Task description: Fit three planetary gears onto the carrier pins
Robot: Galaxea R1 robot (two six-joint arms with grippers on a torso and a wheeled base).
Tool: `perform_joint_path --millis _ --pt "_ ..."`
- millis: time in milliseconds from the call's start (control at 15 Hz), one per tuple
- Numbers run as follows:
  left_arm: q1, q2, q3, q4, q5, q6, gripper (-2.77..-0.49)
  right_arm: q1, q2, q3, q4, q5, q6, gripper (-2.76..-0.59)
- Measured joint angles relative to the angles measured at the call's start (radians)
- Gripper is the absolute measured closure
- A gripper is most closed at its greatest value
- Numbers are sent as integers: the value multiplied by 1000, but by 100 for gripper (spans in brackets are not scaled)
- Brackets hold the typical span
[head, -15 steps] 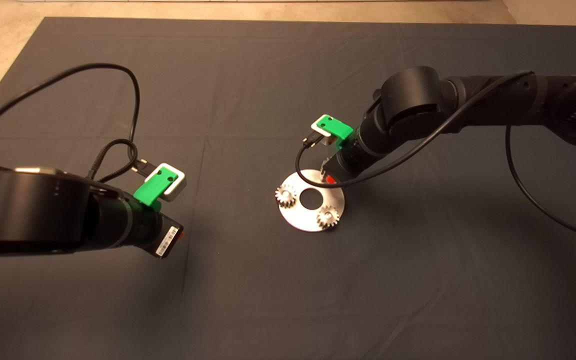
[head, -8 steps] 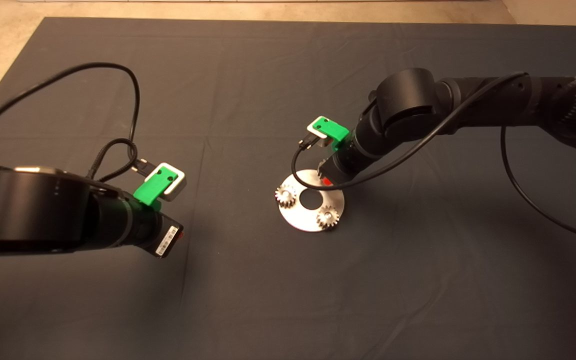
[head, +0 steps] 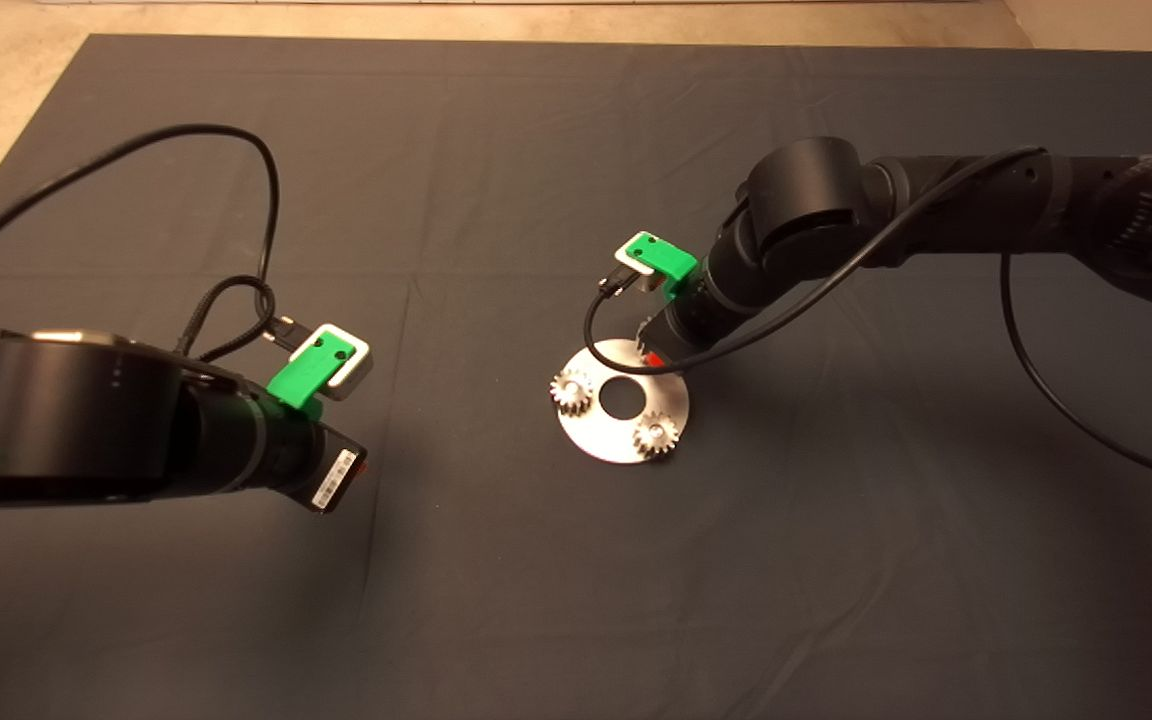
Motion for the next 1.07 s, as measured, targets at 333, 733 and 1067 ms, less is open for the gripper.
perform_joint_path --millis 333,733,1067 --pt "0 0 -4 0 0 0 -131 -7 3 -24 0 4 0 -82" --pt "0 1 -11 0 0 0 -131 -11 10 -38 0 16 -15 -82" --pt "0 7 -24 0 0 1 -131 -7 26 -64 1 17 -15 -82"
